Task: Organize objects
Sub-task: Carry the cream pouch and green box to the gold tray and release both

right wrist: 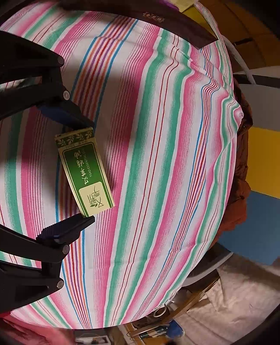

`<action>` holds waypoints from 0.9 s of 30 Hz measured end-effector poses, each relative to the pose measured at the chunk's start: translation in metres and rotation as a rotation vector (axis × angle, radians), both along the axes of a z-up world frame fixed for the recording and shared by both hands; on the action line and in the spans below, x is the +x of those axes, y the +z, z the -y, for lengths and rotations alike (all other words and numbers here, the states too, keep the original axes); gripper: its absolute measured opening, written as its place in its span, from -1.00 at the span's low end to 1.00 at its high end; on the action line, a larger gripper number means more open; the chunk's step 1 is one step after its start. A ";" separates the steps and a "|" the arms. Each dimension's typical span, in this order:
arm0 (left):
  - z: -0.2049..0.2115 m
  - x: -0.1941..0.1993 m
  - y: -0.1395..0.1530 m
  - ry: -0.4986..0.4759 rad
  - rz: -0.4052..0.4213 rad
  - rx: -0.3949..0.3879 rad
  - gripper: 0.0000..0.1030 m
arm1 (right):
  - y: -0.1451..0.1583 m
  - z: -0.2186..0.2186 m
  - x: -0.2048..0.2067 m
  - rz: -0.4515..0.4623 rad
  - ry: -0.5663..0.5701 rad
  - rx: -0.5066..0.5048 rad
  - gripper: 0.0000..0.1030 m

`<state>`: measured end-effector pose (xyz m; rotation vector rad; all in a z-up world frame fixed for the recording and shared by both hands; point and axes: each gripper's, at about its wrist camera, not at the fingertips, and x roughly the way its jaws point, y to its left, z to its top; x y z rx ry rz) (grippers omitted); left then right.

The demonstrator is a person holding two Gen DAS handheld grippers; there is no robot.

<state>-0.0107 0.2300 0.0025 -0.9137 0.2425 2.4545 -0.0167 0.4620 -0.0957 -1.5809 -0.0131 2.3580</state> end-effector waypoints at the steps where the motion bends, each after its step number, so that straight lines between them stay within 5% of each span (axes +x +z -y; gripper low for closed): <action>1: 0.008 0.000 0.005 0.013 -0.006 -0.001 0.31 | 0.000 0.002 0.000 0.000 0.002 0.005 0.51; 12: 0.074 0.006 0.032 0.143 -0.079 -0.028 0.32 | -0.006 -0.005 -0.012 0.008 -0.006 0.005 0.53; 27: 0.114 0.008 0.030 0.215 -0.072 -0.032 0.32 | 0.000 0.020 -0.013 0.007 -0.017 -0.027 0.52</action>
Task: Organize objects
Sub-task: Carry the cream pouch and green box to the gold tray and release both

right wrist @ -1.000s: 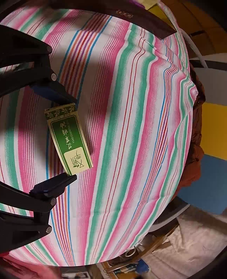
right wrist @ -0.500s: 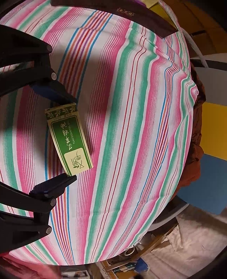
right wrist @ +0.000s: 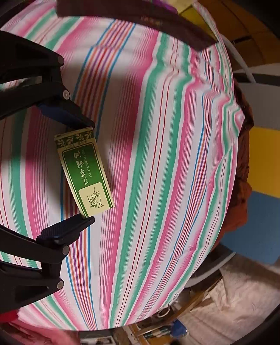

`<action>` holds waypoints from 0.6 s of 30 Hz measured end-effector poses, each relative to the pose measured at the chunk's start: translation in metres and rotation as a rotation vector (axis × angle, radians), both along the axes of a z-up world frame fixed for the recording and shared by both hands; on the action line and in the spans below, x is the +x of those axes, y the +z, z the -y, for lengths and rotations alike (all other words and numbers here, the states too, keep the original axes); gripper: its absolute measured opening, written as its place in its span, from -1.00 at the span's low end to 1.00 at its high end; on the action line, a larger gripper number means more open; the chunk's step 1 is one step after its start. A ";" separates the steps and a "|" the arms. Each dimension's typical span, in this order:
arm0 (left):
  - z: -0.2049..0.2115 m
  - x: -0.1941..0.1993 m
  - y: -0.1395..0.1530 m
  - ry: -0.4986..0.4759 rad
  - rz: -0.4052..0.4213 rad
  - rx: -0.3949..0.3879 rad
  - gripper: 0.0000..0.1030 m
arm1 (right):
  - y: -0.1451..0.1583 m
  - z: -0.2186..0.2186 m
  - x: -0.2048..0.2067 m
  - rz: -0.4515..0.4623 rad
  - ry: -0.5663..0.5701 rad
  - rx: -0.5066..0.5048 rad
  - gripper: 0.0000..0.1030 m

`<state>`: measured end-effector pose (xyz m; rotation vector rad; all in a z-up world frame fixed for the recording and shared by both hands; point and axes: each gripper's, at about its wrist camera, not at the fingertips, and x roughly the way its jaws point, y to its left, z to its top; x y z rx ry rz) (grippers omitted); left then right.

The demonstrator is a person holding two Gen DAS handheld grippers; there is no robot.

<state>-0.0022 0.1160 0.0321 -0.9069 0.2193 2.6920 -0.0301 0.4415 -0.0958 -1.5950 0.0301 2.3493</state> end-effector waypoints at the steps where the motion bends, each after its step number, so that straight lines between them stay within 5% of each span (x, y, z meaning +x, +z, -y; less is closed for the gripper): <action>1: 0.001 0.001 0.000 0.003 0.001 0.000 0.32 | 0.002 0.007 -0.001 -0.005 0.011 -0.006 0.52; 18: 0.044 -0.016 -0.021 0.081 0.072 0.055 0.32 | 0.085 0.131 -0.001 -0.316 0.206 -0.193 0.52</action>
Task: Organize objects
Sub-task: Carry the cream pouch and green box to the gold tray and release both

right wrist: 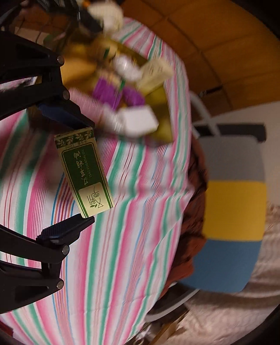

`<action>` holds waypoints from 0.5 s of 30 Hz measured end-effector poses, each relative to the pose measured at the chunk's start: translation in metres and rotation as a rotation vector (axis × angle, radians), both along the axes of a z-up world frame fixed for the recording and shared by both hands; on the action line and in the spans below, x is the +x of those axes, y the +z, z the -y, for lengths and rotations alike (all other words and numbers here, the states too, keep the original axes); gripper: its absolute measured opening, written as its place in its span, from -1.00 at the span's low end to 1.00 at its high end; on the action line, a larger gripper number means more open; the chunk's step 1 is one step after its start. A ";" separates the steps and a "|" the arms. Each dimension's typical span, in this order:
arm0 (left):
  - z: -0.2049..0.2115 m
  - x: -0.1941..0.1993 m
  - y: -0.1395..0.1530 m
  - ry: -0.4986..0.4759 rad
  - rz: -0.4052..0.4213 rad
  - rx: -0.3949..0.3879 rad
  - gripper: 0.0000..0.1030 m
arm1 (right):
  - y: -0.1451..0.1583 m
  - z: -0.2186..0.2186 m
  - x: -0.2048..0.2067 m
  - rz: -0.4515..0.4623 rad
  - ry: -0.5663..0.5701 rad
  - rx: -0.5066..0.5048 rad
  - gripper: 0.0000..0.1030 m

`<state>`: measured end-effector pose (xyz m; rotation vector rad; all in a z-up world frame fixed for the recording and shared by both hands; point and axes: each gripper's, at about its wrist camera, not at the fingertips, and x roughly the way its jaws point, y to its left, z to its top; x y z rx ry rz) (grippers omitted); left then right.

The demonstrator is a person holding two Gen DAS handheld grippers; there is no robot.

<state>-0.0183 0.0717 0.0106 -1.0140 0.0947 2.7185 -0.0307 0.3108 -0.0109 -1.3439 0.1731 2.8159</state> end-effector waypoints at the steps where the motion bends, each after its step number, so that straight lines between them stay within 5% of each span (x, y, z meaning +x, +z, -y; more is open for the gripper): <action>1: 0.006 -0.001 -0.002 0.013 0.003 0.004 0.32 | 0.003 0.007 0.001 -0.014 0.022 -0.011 0.52; 7: 0.054 -0.011 -0.011 0.091 0.028 0.069 0.32 | 0.014 0.069 0.008 -0.073 0.197 -0.008 0.52; 15: 0.070 -0.023 -0.008 0.094 0.051 0.141 0.32 | -0.001 0.105 0.000 -0.042 0.278 0.004 0.52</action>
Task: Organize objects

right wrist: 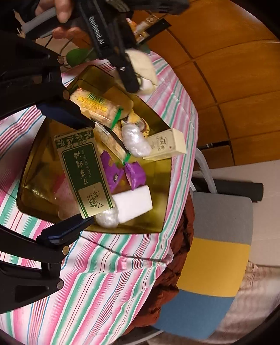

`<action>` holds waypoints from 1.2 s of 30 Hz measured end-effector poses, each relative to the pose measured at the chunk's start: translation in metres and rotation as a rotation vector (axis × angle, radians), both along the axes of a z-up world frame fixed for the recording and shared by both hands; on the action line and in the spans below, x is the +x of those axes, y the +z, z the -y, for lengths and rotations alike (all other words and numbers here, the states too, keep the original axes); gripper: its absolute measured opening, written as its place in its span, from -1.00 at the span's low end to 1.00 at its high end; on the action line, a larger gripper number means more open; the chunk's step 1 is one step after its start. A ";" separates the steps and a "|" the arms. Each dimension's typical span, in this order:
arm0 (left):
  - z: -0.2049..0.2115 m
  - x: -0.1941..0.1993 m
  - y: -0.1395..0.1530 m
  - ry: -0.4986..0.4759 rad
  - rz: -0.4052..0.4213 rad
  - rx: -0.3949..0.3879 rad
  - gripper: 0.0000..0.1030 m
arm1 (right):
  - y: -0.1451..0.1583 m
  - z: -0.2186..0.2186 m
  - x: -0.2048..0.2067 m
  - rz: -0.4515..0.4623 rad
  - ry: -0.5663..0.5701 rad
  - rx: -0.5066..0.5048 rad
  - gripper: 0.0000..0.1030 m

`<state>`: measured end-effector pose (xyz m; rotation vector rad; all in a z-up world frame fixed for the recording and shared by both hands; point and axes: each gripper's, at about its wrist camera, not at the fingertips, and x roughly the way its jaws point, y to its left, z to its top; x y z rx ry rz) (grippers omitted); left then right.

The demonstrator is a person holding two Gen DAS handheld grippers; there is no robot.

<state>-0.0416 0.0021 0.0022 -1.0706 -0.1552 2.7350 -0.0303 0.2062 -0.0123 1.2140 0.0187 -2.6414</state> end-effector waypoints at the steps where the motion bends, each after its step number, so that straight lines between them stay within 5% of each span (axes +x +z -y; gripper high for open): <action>1: -0.003 -0.001 0.000 -0.007 0.000 0.006 0.32 | -0.002 0.002 0.000 0.002 0.001 0.005 0.52; 19: -0.033 -0.038 -0.033 -0.052 0.103 -0.005 0.34 | -0.020 -0.002 -0.014 0.046 -0.009 -0.015 0.56; 23: -0.031 -0.039 -0.037 -0.057 0.137 0.031 0.42 | -0.022 -0.002 -0.014 0.043 -0.019 -0.021 0.81; 36: -0.030 -0.026 -0.036 -0.019 0.097 -0.049 0.43 | -0.028 0.001 -0.012 0.050 -0.036 -0.019 0.81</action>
